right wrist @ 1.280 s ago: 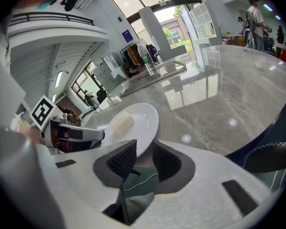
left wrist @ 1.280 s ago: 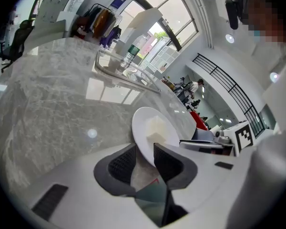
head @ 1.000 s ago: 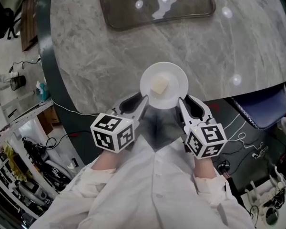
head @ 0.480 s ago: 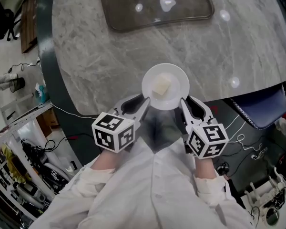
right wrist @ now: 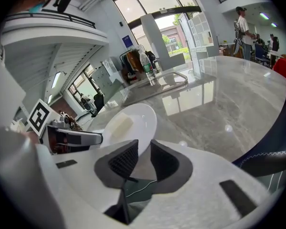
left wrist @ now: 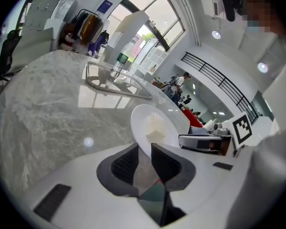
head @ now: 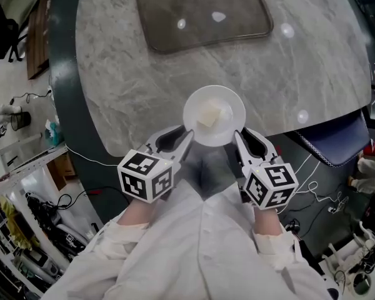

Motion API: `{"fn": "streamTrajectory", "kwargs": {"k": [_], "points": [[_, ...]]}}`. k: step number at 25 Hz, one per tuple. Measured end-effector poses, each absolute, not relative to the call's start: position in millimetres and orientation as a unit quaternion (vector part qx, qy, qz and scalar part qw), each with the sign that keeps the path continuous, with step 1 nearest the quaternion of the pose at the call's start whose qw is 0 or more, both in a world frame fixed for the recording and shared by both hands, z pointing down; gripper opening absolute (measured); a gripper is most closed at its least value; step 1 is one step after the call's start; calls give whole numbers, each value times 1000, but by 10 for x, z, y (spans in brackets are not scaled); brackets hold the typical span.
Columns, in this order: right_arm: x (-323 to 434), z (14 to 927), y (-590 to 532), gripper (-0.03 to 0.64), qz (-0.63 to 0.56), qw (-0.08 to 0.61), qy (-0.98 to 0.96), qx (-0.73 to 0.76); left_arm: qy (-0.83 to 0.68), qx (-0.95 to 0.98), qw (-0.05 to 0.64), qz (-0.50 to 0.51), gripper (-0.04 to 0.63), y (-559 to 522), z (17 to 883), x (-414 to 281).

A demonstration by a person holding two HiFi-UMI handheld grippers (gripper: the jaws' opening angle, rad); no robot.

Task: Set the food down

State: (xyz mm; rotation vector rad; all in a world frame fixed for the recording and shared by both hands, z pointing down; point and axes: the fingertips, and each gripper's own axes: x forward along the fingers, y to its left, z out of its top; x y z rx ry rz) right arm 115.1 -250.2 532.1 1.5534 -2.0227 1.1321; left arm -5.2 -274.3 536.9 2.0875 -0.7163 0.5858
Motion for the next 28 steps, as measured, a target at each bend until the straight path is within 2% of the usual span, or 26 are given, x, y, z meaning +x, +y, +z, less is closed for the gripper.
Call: {"fn": "streamTrajectory", "kwargs": {"k": [18, 28], "points": [[1199, 4989, -3044, 67, 344, 181, -737, 553, -283, 859, 369, 214, 89, -3158, 5042, -19], [1380, 4838, -3851, 64, 327, 185, -761, 528, -307, 855, 365, 204, 90, -3863, 4915, 154]]}}
